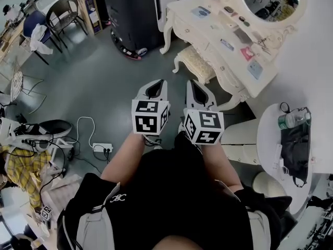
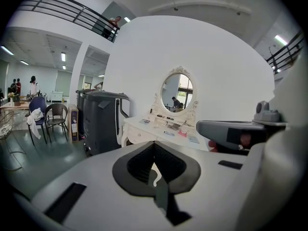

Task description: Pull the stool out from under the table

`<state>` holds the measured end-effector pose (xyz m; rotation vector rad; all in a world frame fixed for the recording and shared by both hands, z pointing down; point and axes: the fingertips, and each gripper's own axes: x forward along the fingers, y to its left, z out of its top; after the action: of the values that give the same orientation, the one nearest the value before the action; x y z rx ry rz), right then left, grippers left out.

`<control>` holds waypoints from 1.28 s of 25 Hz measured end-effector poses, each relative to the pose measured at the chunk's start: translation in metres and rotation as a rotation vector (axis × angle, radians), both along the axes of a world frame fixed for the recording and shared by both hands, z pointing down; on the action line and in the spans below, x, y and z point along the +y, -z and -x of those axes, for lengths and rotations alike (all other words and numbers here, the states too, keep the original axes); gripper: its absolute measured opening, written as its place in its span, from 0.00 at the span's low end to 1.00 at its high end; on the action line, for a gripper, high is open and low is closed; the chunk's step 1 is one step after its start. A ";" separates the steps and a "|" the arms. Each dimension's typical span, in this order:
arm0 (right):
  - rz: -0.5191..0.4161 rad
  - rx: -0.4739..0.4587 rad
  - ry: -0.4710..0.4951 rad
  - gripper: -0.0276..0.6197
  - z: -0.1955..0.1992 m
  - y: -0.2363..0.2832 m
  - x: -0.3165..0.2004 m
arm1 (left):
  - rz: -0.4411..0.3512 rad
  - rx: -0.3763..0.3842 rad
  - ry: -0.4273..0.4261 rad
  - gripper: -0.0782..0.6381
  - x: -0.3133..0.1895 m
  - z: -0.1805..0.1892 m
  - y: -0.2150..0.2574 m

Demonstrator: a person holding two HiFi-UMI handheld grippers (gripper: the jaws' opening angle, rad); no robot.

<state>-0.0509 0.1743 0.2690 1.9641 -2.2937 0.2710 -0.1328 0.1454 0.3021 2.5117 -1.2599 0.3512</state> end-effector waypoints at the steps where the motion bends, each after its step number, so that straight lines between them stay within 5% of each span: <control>1: 0.000 -0.001 0.003 0.05 0.002 -0.001 -0.005 | 0.002 -0.004 0.004 0.11 -0.005 0.002 -0.001; 14: -0.019 -0.015 0.086 0.05 -0.002 0.003 -0.129 | -0.015 -0.050 0.064 0.11 -0.116 -0.006 0.001; 32: 0.044 -0.010 0.075 0.05 -0.096 -0.008 -0.272 | 0.056 -0.063 0.108 0.11 -0.256 -0.078 -0.015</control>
<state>0.0452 -0.0974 0.2766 1.8561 -2.3406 0.3215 -0.0545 -0.1109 0.3166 2.3920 -1.3831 0.4370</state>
